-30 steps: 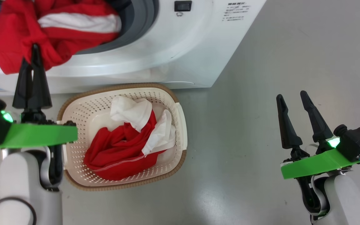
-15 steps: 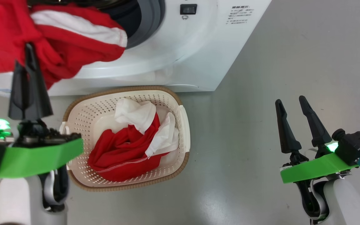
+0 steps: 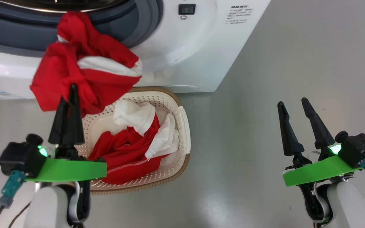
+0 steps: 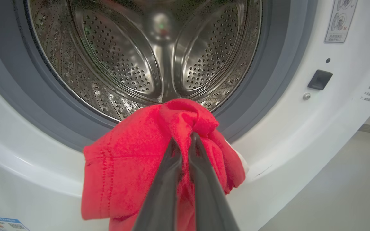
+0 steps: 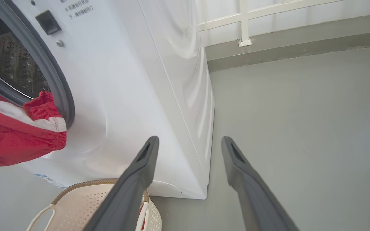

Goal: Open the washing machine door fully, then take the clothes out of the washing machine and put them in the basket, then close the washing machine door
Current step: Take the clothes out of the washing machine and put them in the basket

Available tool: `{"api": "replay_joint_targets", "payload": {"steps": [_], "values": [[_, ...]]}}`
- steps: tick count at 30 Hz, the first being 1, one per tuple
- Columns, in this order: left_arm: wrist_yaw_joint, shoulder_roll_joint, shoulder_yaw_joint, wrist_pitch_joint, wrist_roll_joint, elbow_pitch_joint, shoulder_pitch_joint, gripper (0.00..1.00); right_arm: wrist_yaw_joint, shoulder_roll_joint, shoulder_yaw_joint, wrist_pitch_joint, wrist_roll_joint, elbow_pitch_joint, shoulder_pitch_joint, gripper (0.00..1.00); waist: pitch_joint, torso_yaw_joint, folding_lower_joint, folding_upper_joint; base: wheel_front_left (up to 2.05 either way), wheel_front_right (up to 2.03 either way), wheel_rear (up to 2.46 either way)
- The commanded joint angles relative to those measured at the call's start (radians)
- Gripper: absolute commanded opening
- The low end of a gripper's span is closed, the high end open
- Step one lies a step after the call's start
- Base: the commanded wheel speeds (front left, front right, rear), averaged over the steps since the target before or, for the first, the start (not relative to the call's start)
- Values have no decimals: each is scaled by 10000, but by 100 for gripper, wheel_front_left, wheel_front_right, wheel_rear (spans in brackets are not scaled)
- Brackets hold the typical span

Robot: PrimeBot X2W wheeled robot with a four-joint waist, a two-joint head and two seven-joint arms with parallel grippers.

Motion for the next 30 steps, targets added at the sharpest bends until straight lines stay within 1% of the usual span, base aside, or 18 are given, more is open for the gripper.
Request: {"api": "replay_joint_targets", "payload": {"steps": [1,3,9,17,30], "values": [[25,254,227,-23,-67,19,170,0,67,26,262,-65,-51,-220,234,100,60,7,0,-1,0,0,0],[-5,254,189,-23,-57,228,156,0,67,26,260,-65,-48,-223,219,100,91,12,0,-1,0,0,0],[-207,254,45,-23,-103,1594,38,0,67,26,300,-65,-25,-237,85,100,297,-28,0,-1,0,0,0],[-409,254,-242,-23,50,2945,-191,0,67,26,340,-65,43,-287,-79,100,683,-134,0,-1,0,0,0],[-551,254,-410,-23,-144,4912,-1001,0,67,26,306,-65,103,-377,-446,100,1515,-270,0,-1,0,0,0]]}}
